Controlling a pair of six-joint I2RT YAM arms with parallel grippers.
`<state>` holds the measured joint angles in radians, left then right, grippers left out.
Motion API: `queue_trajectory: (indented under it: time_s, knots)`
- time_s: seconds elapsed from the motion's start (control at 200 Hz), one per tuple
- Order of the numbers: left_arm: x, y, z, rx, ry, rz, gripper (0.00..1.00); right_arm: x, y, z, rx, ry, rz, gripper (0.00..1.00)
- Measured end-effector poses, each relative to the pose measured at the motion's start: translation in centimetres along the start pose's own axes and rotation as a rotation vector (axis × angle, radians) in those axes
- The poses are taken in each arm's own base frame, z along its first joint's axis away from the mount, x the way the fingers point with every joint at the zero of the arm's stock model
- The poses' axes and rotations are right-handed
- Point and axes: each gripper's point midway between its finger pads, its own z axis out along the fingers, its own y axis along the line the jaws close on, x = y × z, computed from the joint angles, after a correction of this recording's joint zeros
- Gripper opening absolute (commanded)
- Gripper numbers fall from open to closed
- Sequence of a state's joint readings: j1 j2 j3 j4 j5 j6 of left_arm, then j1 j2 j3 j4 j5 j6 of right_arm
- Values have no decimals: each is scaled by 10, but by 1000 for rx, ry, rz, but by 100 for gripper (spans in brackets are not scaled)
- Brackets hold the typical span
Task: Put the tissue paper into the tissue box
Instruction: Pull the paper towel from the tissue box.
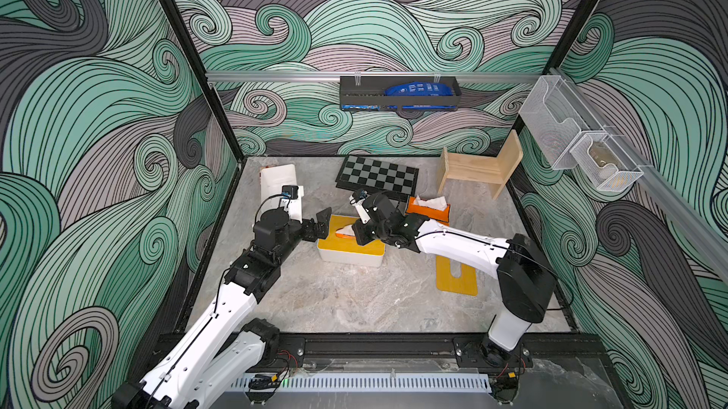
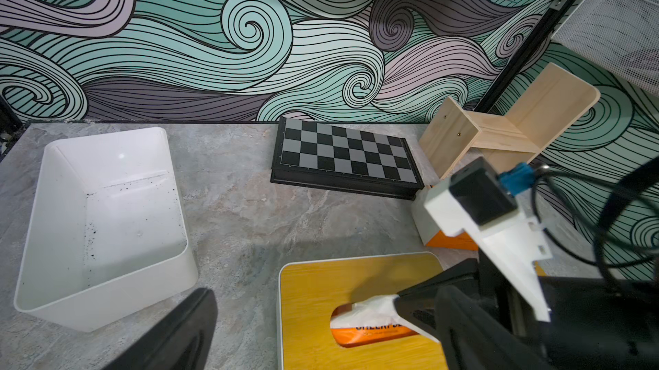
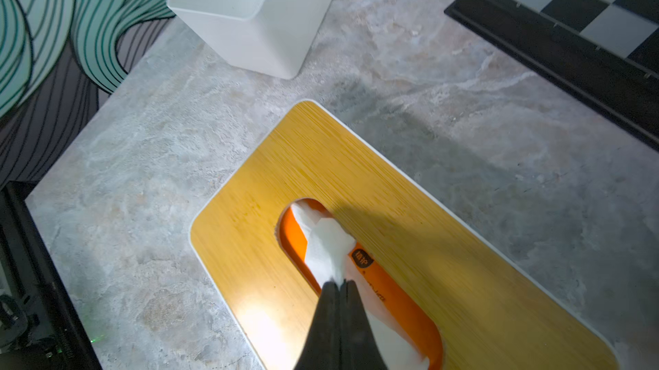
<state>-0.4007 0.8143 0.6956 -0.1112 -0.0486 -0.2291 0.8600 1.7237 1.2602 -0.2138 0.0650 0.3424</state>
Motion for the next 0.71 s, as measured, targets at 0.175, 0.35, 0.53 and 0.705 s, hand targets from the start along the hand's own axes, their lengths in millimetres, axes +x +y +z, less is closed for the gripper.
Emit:
queue_trajectory:
  time_s: [0.175,0.35,0.53,0.705]
  knots:
    - [0,0,0,0,0,0,98,-12,7,-14,-25,-37,-21,17]
    - [0,0,0,0,0,0,98,-13,10,-17,-43,-38,-49,50]
    - [0,0,0,0,-1,0,99,-34,18,-55,-71,-122,-102,83]
    - [2,0,2,-2,7,-2,99,-47,21,-114,-95,-254,-129,100]
